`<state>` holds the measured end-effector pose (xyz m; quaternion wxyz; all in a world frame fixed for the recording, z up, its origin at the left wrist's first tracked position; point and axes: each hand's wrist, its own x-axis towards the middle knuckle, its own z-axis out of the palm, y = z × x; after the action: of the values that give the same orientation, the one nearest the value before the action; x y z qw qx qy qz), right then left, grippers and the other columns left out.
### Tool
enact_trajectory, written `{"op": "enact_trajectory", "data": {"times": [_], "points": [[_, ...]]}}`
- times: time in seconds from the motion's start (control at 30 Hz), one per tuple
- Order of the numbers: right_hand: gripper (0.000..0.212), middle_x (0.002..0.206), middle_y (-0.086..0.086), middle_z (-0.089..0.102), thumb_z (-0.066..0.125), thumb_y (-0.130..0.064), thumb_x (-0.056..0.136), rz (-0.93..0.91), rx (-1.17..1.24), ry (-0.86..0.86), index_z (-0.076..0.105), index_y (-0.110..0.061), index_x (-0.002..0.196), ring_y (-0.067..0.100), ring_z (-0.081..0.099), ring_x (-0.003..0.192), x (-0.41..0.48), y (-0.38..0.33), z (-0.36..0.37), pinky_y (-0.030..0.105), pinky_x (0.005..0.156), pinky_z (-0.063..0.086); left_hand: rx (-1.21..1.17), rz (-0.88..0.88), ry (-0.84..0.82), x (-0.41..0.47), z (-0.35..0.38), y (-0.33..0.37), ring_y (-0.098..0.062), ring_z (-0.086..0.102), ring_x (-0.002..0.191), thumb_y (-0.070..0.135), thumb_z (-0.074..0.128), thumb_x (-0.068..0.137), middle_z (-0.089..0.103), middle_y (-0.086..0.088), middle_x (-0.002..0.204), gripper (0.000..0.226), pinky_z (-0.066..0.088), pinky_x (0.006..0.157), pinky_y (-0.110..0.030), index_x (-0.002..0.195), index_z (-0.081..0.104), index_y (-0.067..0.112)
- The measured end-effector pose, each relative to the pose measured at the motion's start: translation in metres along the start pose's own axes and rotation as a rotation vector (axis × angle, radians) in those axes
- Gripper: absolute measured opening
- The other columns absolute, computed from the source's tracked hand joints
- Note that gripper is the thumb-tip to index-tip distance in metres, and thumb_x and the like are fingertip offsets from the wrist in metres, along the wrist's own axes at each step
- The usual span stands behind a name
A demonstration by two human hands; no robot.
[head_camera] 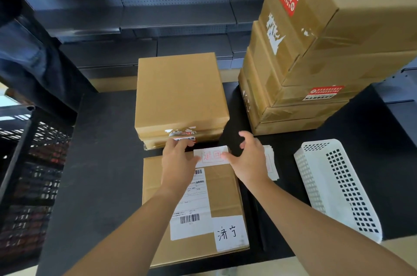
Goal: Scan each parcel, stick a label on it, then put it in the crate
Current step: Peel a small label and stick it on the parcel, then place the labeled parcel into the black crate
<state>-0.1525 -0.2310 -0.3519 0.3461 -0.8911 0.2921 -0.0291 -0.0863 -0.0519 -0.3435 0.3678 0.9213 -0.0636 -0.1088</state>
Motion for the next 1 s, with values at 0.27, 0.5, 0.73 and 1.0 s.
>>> {"op": "enact_trajectory", "data": {"times": [0.27, 0.5, 0.73, 1.0], "points": [[0.036, 0.122, -0.002, 0.055, 0.065, -0.039, 0.098, -0.361, -0.286, -0.056, 0.067, -0.035, 0.134, 0.021, 0.049, 0.112, -0.005, 0.017, 0.012, 0.036, 0.085, 0.027, 0.394, 0.241, -0.079, -0.002, 0.004, -0.017, -0.021, 0.040, 0.107, 0.036, 0.055, 0.102, 0.048, 0.004, 0.112, 0.030, 0.029, 0.087, -0.036, 0.130, 0.064, 0.038], [0.035, 0.127, -0.007, 0.045, 0.062, -0.033, 0.101, -0.120, 0.006, -0.256, 0.058, -0.032, 0.136, 0.011, 0.051, 0.114, -0.009, 0.015, 0.000, 0.031, 0.103, 0.047, 0.374, 0.144, -0.165, -0.002, -0.010, -0.022, -0.020, 0.035, 0.120, 0.038, 0.051, 0.103, 0.048, 0.009, 0.129, 0.032, 0.029, 0.098, -0.038, 0.133, 0.059, 0.036], [0.050, 0.141, -0.001, 0.055, 0.060, -0.035, 0.102, 0.117, 0.194, -0.260, 0.045, -0.025, 0.149, 0.016, 0.059, 0.122, -0.012, 0.010, -0.015, 0.030, 0.099, 0.048, 0.409, 0.042, -0.117, -0.022, -0.043, -0.036, -0.024, 0.034, 0.136, 0.030, 0.046, 0.104, 0.039, 0.014, 0.153, 0.047, 0.030, 0.105, -0.047, 0.150, 0.040, 0.035], [0.070, 0.153, -0.001, 0.049, 0.064, -0.046, 0.097, 0.360, 0.325, -0.399, 0.034, -0.027, 0.158, 0.019, 0.052, 0.134, -0.108, 0.019, -0.029, 0.036, 0.106, 0.045, -0.251, -0.484, -0.094, -0.113, -0.069, -0.088, -0.022, 0.044, 0.138, 0.050, 0.062, 0.094, 0.039, 0.002, 0.157, 0.076, 0.041, 0.111, -0.043, 0.157, 0.028, 0.026]]}}
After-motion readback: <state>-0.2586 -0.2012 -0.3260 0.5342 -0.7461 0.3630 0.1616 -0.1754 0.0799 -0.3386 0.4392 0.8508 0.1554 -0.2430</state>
